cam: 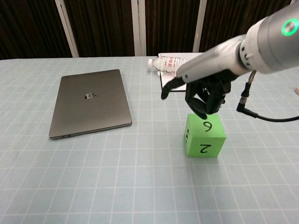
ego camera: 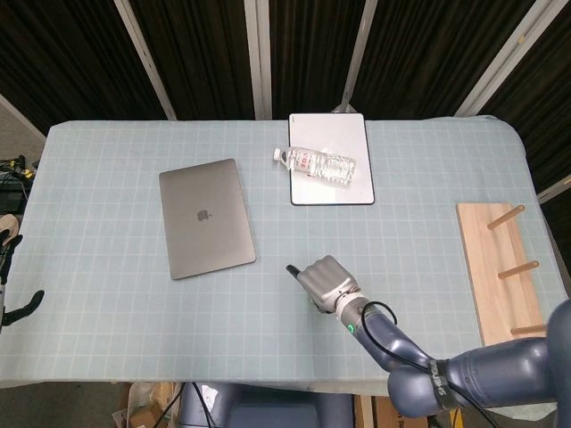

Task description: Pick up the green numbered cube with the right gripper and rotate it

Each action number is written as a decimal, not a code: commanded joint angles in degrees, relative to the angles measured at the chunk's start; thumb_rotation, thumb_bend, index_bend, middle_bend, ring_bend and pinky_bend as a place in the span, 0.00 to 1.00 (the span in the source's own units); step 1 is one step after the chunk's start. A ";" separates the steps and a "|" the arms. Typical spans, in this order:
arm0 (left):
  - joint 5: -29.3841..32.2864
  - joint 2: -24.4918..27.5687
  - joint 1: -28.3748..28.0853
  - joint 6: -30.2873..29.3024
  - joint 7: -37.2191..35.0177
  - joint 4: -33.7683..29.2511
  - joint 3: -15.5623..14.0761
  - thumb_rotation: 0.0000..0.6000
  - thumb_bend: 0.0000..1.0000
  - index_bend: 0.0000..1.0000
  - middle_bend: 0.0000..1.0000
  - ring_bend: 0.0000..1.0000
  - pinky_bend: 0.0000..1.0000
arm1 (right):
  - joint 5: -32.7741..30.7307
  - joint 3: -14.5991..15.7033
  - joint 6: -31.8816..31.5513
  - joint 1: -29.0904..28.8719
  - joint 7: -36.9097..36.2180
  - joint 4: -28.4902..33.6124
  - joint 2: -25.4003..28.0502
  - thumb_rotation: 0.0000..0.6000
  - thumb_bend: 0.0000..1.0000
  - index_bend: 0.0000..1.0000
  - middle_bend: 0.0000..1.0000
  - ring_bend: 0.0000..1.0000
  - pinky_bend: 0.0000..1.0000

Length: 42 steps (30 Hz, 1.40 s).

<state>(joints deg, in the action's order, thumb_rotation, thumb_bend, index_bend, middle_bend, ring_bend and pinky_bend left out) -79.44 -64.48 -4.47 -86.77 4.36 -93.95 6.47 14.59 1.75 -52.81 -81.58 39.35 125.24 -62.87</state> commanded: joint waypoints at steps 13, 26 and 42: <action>-0.82 -0.14 0.14 -0.19 0.80 -0.62 -0.61 1.00 0.32 0.10 0.00 0.00 0.00 | 42.74 6.60 -33.62 35.99 -19.75 -1.71 9.27 1.00 0.42 0.04 0.11 0.17 0.19; -1.06 0.06 0.52 -0.87 0.36 -0.79 -0.63 1.00 0.32 0.10 0.00 0.00 0.00 | 66.86 17.26 -45.19 62.40 -31.75 -24.63 -0.11 1.00 0.42 0.04 0.07 0.08 0.09; -0.03 -0.92 -0.60 1.45 2.42 -0.04 -0.66 1.00 0.32 0.10 0.00 0.00 0.00 | 69.81 8.38 -48.30 70.61 -27.38 -31.75 -6.01 1.00 0.34 0.04 0.06 0.04 0.06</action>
